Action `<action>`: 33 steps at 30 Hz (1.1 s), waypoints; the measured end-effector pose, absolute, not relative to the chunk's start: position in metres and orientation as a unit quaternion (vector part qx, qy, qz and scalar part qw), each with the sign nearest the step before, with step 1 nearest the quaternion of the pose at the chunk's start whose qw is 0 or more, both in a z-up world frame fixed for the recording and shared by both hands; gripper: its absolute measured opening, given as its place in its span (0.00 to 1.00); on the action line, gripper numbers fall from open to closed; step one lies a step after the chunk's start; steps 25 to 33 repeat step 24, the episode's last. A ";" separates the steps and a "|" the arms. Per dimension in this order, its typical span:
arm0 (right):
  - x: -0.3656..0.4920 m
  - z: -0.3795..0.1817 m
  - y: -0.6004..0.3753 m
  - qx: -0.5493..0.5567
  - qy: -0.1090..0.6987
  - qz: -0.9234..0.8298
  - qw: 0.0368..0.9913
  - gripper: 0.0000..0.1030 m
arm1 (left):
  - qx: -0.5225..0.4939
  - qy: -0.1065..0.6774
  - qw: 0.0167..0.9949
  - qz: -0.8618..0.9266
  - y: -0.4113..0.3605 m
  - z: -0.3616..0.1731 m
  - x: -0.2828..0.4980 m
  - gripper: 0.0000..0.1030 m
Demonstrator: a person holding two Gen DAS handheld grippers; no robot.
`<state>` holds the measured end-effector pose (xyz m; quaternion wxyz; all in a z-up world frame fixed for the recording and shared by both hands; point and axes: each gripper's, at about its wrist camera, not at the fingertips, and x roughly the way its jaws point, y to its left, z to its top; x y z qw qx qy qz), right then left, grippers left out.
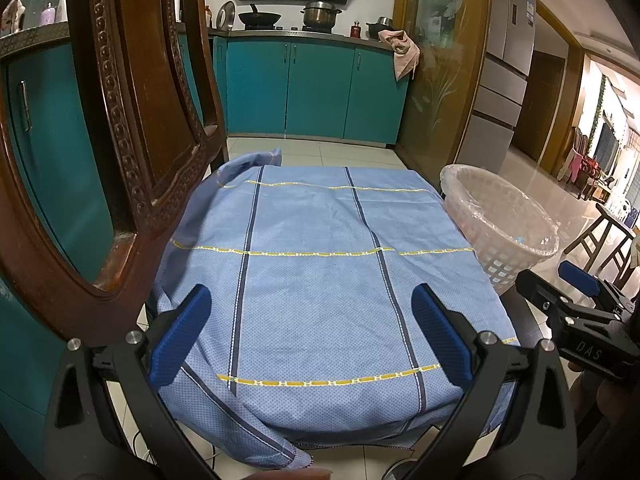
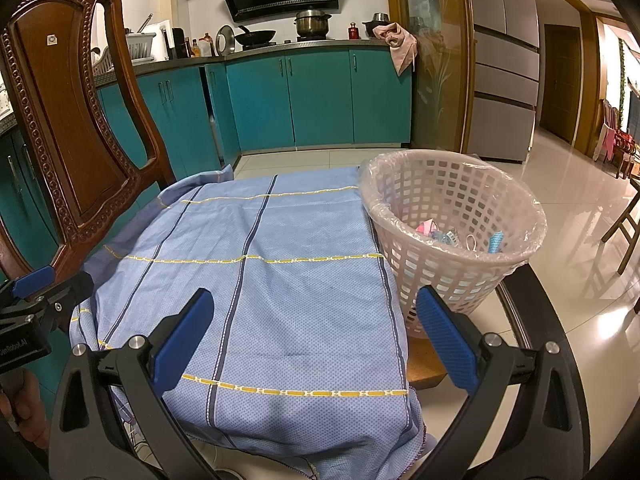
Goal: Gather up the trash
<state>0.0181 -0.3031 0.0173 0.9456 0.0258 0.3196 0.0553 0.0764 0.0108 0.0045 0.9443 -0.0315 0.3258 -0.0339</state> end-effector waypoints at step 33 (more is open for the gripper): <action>0.018 0.016 -0.302 0.022 0.323 0.061 0.944 0.96 | -0.031 0.330 0.943 -0.026 0.013 0.002 0.077 0.97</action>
